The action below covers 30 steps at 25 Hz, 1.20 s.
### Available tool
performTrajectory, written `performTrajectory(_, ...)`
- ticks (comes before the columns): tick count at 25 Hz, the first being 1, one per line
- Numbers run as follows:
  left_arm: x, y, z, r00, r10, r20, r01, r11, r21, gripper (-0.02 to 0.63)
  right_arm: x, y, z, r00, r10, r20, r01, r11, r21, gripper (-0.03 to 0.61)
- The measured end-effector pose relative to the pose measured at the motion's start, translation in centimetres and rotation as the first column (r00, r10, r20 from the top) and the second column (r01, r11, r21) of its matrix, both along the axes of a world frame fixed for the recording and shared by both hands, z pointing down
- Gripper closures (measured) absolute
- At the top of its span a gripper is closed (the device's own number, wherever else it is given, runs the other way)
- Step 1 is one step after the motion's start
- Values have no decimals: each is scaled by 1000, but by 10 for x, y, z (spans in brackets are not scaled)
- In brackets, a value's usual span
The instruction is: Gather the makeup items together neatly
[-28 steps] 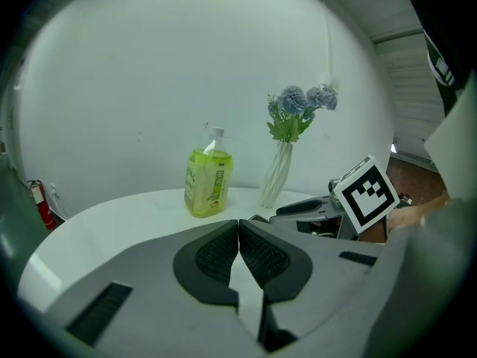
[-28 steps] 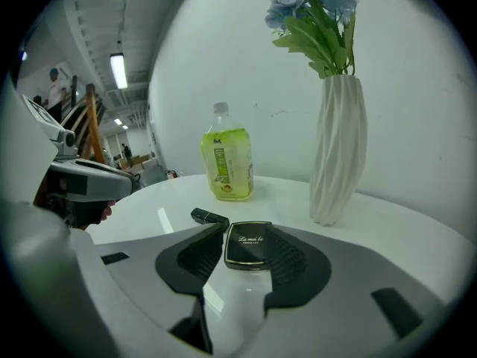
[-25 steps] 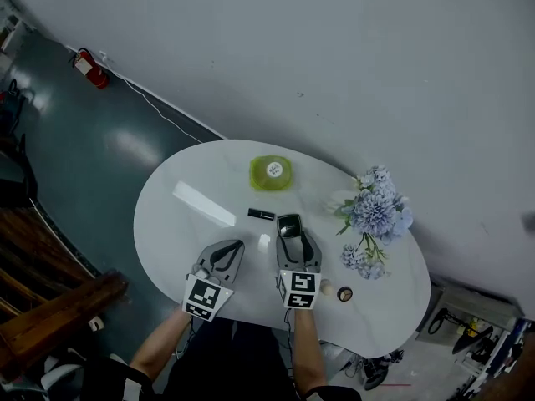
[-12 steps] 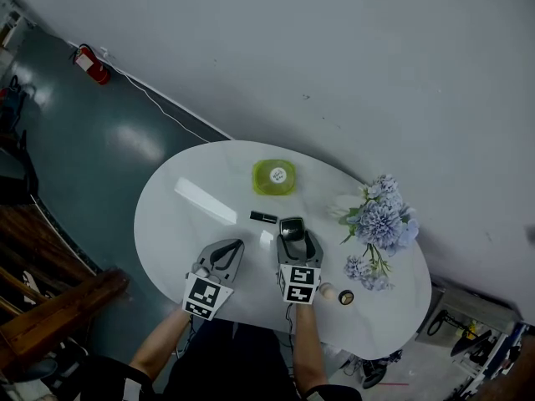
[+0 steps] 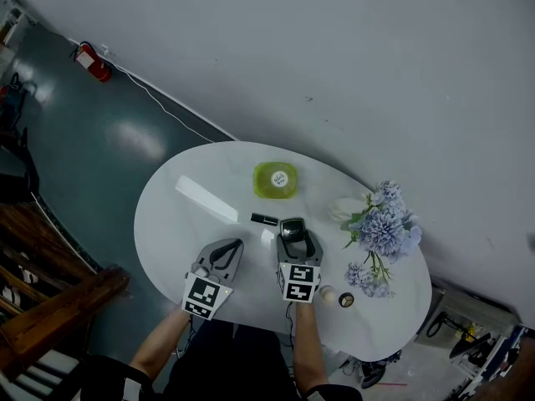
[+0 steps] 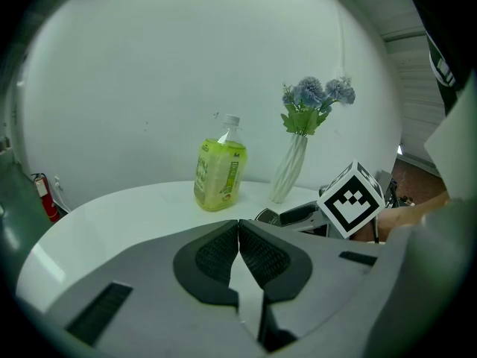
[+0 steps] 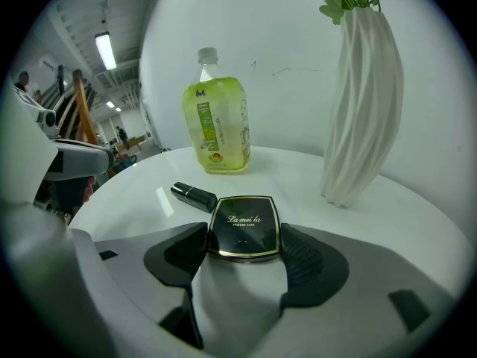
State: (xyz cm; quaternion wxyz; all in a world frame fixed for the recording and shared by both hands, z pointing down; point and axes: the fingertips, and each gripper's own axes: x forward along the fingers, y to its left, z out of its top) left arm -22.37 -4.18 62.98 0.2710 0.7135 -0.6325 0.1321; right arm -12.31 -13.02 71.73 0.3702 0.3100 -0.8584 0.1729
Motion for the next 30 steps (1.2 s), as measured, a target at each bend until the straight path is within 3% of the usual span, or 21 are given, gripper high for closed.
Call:
performTrajectory(10, 2, 0, 1, 1000, -1, 2, 1, 1000, -2, 594, -1, -3, 3, 1000, 7, -13, -8, 1000, -9, 284)
performTrajectory(17, 4, 8, -6, 1000, -3, 19, 2, 1000, 7, 594, 5, -3, -4, 999, 33, 31, -32, 999, -26, 279)
performTrajectory(30, 26, 33, -32, 998, 36, 49, -38, 998, 45, 594, 38, 29, -19, 995, 91, 50, -89, 995, -40, 281)
